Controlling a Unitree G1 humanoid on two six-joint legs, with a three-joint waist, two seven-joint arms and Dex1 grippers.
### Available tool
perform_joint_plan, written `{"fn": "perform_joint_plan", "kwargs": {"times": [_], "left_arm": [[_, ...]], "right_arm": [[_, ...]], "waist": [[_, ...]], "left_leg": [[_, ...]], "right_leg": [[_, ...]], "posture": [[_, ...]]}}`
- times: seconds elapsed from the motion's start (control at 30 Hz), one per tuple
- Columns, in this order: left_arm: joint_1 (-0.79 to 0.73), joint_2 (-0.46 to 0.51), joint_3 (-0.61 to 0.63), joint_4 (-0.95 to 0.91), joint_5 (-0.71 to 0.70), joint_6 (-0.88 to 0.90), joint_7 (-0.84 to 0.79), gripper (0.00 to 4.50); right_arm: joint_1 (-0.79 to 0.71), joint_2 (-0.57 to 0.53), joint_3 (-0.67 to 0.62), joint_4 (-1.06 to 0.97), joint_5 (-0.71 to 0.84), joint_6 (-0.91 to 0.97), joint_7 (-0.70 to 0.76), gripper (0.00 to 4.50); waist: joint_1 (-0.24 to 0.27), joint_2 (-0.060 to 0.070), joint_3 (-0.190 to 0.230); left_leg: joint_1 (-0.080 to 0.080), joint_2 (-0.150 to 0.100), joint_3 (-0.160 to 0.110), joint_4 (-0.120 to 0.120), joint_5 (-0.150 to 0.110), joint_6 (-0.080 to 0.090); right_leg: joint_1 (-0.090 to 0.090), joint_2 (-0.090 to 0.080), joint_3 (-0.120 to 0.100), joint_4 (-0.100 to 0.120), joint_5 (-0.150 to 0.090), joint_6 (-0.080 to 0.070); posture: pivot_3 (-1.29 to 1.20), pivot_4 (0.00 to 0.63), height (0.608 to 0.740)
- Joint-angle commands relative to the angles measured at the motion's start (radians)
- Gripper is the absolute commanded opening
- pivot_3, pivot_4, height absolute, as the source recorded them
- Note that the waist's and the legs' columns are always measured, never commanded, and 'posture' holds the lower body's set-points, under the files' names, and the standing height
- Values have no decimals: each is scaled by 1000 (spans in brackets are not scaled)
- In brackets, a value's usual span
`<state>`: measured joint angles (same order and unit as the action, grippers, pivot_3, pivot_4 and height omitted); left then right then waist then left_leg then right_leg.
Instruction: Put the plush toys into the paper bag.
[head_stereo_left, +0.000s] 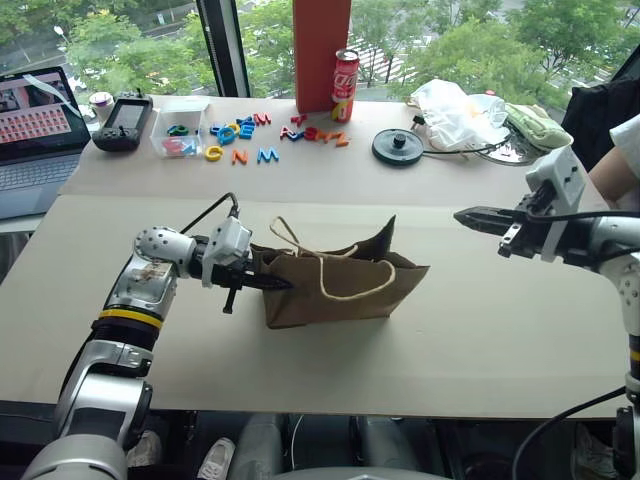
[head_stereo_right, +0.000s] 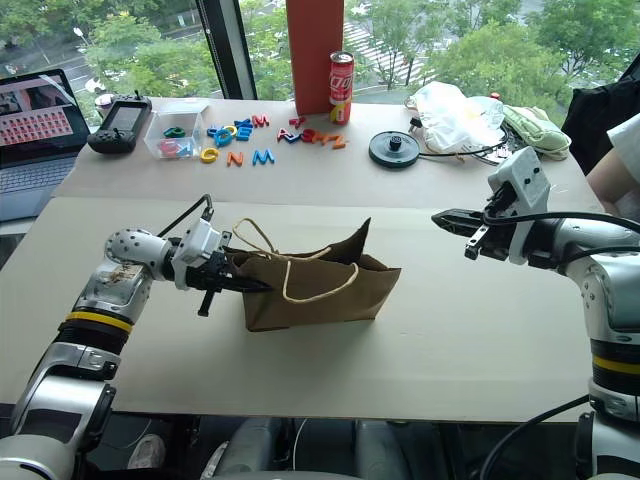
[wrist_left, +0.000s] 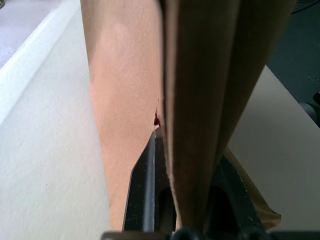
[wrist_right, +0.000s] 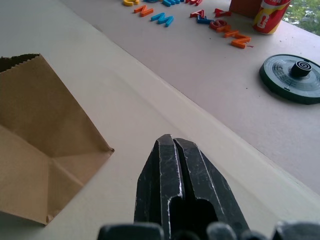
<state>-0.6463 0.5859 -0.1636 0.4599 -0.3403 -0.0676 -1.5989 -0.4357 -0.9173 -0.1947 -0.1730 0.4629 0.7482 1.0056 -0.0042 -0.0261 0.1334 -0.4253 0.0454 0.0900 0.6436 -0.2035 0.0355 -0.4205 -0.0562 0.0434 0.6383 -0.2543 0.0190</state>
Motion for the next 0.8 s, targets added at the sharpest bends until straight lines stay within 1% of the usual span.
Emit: {"fn": "perform_joint_plan", "kwargs": {"times": [0.03, 0.17, 0.23, 0.3, 0.33, 0.37, 0.47, 0.5, 0.53, 0.57, 0.6, 0.8], "left_arm": [[-7, -8, -12, 22, 13, -60, -16, 100], [5, -8, -23, 36, 15, -84, -16, 100], [2, -9, -12, 40, 14, -82, -15, 100], [-2, -10, -4, 42, 23, -87, -6, 896], [-3, -6, -1, 41, 24, -82, -6, 1036], [-3, -2, 3, 37, 24, -77, -4, 1441], [-1, 11, 12, 21, 25, -62, -4, 2469], [3, 20, 14, 8, 27, -55, -2, 2725], [10, 37, 18, -23, 20, -37, -5, 3144], [17, 57, 27, -63, 5, -7, -7, 3396], [23, 71, 32, -92, -5, 15, -8, 3396], [53, 228, 136, -381, -150, 329, 36, 3396]], "right_arm": [[46, -59, -9, -73, 43, -28, 89, 0], [70, -99, 36, -63, 13, -83, 147, 0], [61, -100, 52, -50, 9, -99, 156, 0], [52, -99, 60, -36, 6, -114, 162, 0], [46, -99, 66, -26, -1, -124, 161, 0], [40, -99, 71, -17, -5, -132, 162, 0], [24, -97, 81, 1, -10, -145, 166, 0], [19, -95, 84, 5, -11, -148, 168, 0], [14, -95, 87, 9, -12, -154, 172, 0], [9, -97, 91, 11, -13, -159, 176, 0], [6, -98, 94, 13, -14, -164, 179, 0], [-2, -114, 91, -1, -7, -173, 209, 0]], "waist": [[1, 0, 0], [1, 0, 0], [1, 0, 0], [1, 0, 0], [1, 0, 0], [1, 0, 0], [2, 0, 0], [2, 0, 0], [2, 0, 0], [1, 0, 0], [-1, 0, 0], [-8, 0, 0]], "left_leg": [[0, 0, 0, 0, 0, 0], [1, 0, -1, 1, 0, 0], [1, 0, -1, 2, 0, 0], [1, 0, -1, 2, 0, 0], [1, 0, -1, 2, 0, 0], [1, 0, -1, 2, 0, 0], [1, 0, -1, 2, 0, 0], [1, 0, -1, 2, 0, 0], [1, 0, -1, 2, 0, 0], [1, 0, -1, 2, 0, 0], [1, 0, -1, 2, 0, 0], [1, 3, -1, 2, 0, 0]], "right_leg": [[0, 0, 0, 0, 0, 0], [1, 0, 0, 1, 0, 0], [1, 0, 0, 2, 0, 0], [1, 0, 0, 2, 0, 0], [1, 0, 0, 2, 0, 0], [1, 0, 0, 2, 0, 0], [1, 0, 0, 2, 0, 0], [1, 0, 0, 2, 0, 0], [1, 0, 0, 2, 0, 0], [1, 0, 0, 2, 0, 0], [1, 0, 0, 2, 0, 0], [0, 0, 0, 3, 0, 0]], "posture": [[0, 150, 739], [0, 150, 739], [0, 150, 739], [0, 150, 739], [0, 150, 739], [0, 150, 739], [0, 150, 739], [0, 150, 739], [0, 150, 739], [0, 150, 739], [0, 150, 739], [0, 150, 739]]}}
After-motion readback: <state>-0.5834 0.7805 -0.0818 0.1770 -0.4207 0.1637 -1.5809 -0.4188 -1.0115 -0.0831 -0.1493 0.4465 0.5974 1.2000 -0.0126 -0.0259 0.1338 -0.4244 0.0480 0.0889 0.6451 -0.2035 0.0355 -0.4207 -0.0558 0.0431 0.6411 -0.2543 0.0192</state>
